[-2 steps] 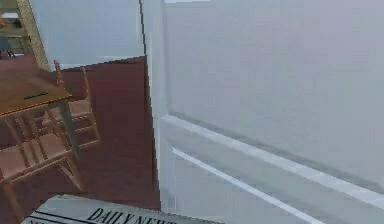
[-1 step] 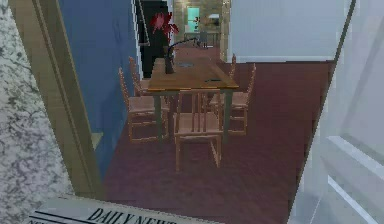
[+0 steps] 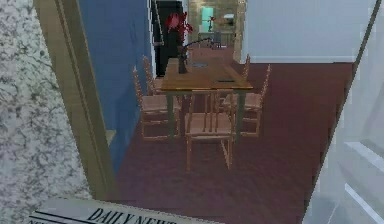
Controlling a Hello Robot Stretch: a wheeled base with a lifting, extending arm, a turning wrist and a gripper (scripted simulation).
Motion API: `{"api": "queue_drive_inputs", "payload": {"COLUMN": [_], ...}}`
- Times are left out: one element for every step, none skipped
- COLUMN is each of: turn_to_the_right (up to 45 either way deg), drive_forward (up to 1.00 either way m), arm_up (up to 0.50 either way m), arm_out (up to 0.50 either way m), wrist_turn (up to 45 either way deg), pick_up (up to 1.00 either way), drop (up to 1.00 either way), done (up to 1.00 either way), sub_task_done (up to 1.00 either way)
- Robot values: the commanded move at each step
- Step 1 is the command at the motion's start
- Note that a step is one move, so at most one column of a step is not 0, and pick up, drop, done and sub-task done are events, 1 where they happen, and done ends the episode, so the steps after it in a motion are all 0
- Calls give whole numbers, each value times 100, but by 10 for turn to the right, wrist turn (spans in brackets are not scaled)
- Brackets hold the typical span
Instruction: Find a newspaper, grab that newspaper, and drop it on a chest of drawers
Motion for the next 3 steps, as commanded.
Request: {"api": "queue_drive_inputs", "payload": {"turn_to_the_right": [0,390,0], "drive_forward": [75,0,85], "arm_up": [0,0,0], "arm_out": [0,0,0], "wrist_turn": [0,0,0], "pick_up": [0,0,0], "drop": [0,0,0], "done": [0,0,0], "sub_task_done": [0,0,0]}}
